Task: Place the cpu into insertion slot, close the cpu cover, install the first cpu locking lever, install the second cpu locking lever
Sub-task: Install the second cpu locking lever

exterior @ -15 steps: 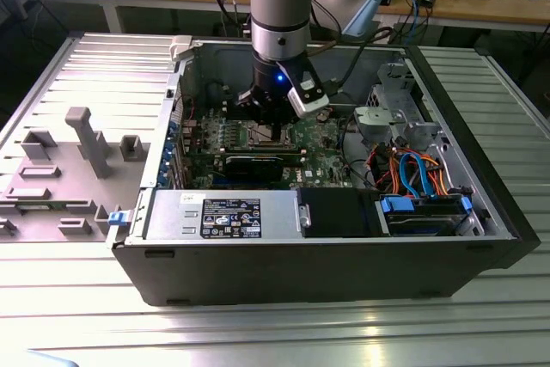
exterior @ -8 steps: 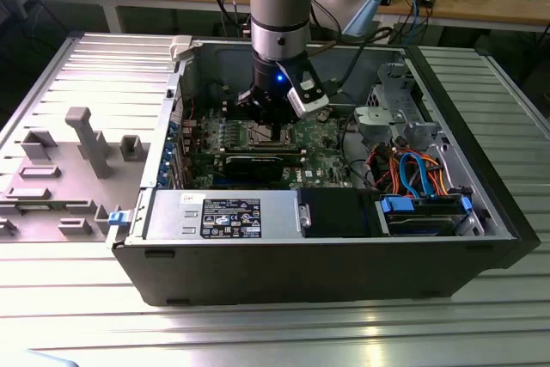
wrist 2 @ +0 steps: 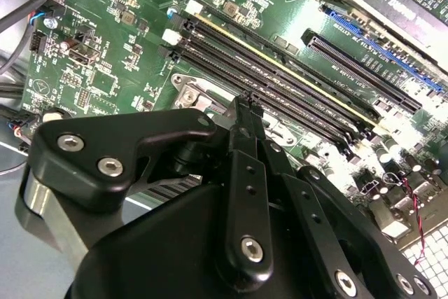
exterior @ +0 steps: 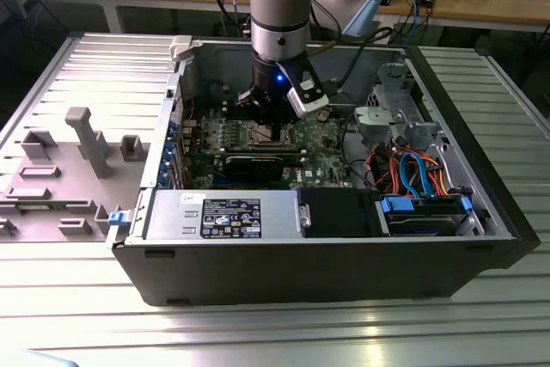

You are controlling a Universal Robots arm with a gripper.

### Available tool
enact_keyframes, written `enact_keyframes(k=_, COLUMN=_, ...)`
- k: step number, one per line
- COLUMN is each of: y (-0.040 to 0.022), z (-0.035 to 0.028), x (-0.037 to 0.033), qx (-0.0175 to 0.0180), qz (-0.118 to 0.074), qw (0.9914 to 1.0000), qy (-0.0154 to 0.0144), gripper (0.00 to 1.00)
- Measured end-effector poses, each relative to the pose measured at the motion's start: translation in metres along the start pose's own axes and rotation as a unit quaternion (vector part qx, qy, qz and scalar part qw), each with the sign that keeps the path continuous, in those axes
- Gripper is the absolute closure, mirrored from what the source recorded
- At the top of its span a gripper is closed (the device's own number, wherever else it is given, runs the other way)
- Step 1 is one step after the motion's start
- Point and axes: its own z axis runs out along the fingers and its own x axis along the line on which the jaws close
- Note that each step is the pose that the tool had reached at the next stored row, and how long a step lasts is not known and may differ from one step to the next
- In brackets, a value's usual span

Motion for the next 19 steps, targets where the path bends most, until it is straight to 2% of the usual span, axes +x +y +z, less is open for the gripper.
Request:
enact_keyframes(k=2, y=0.0, z=0.0001, x=-0.0004, qx=0.0, qz=0.0, qw=0.99998, qy=0.0065, gripper=0.89)
enact_keyframes(k=3, y=-0.0003, z=0.0, x=-0.0005, qx=-0.0001, qz=0.0, qw=0.99996, qy=0.0088, gripper=0.89)
enact_keyframes(k=5, y=-0.0043, z=0.0, x=-0.0005, qx=-0.0019, qz=0.0, qw=0.99995, qy=0.0102, gripper=0.89)
enact_keyframes(k=7, y=-0.0092, z=0.0, x=-0.0004, qx=-0.0074, qz=0.001, qw=0.99992, qy=0.0104, gripper=0.89)
enact_keyframes(k=9, y=-0.0101, z=-0.0001, x=-0.0001, qx=-0.017, qz=0.001, qw=0.99979, qy=0.0119, gripper=0.89)
enact_keyframes(k=10, y=-0.0101, z=-0.0001, x=-0.0001, qx=-0.0211, qz=0.001, qw=0.99967, qy=0.0148, gripper=0.89)
enact_keyframes(k=11, y=-0.0101, z=-0.0001, x=-0.0001, qx=-0.0233, qz=0.001, qw=0.99956, qy=0.0181, gripper=0.89)
enact_keyframes(k=13, y=-0.0104, z=0.0, x=-0.0001, qx=-0.0245, qz=0.002, qw=0.99938, qy=0.0253, gripper=0.89)
enact_keyframes(k=17, y=-0.0106, z=-0.0001, x=-0.0001, qx=-0.0244, qz=0.002, qw=0.99934, qy=0.0269, gripper=0.89)
enact_keyframes(k=18, y=-0.0106, z=-0.0001, x=-0.0003, qx=-0.0246, qz=0.002, qw=0.99917, qy=0.0326, gripper=0.89)
enact_keyframes(k=19, y=-0.0106, z=-0.0001, x=-0.0002, qx=-0.0246, qz=0.003, qw=0.99891, qy=0.0395, gripper=0.89)
